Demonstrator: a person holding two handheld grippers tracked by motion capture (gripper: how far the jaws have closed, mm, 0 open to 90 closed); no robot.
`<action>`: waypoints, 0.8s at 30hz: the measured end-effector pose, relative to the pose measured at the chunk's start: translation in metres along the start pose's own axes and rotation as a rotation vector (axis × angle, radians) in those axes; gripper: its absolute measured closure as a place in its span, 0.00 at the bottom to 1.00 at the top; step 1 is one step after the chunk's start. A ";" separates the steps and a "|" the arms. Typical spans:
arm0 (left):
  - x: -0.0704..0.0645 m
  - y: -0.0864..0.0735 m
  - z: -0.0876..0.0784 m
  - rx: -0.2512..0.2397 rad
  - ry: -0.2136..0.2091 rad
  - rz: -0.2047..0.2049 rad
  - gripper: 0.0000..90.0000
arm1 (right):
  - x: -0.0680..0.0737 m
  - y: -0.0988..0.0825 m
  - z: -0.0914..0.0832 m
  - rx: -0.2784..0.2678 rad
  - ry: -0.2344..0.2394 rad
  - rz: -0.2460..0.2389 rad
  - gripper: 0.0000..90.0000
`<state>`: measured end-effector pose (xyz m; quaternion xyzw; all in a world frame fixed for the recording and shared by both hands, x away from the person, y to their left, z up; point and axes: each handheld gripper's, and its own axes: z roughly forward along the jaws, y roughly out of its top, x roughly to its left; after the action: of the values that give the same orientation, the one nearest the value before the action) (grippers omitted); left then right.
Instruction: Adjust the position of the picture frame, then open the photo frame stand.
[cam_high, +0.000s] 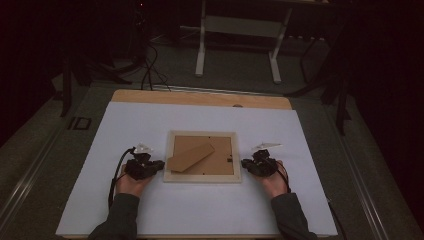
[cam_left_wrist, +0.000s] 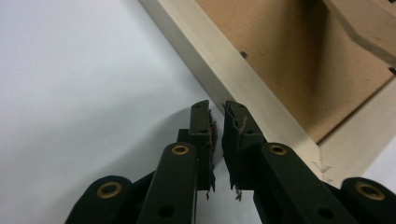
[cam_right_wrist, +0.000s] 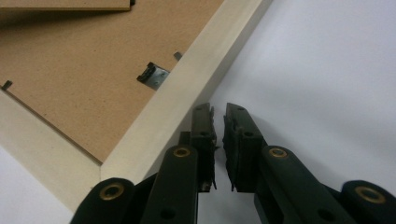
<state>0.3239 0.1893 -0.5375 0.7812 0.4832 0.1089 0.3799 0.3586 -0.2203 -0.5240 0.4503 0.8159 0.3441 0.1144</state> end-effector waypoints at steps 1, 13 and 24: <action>0.001 0.000 -0.001 -0.009 0.005 -0.003 0.89 | 0.000 0.000 -0.001 -0.005 -0.005 -0.003 0.90; 0.008 0.000 -0.016 -0.106 0.035 -0.031 0.74 | -0.010 0.000 -0.016 -0.074 -0.036 0.012 0.79; -0.002 0.005 -0.030 -0.183 0.002 -0.047 0.75 | -0.013 0.000 -0.018 -0.086 -0.029 0.022 0.73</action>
<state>0.3106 0.2009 -0.5130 0.7317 0.4899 0.1443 0.4514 0.3574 -0.2394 -0.5130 0.4590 0.7936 0.3733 0.1417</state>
